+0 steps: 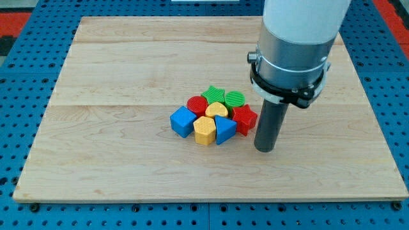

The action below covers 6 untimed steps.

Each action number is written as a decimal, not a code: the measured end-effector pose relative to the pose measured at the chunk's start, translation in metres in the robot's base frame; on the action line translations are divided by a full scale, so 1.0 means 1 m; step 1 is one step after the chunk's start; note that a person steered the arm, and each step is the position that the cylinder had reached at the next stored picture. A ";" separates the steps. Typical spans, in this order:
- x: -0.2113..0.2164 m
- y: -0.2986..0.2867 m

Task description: Place your arm to the right side of the board

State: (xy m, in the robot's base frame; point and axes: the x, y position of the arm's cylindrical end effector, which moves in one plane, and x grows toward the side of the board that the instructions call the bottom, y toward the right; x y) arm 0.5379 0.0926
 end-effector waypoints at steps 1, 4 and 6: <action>0.000 0.003; -0.008 0.047; -0.035 0.031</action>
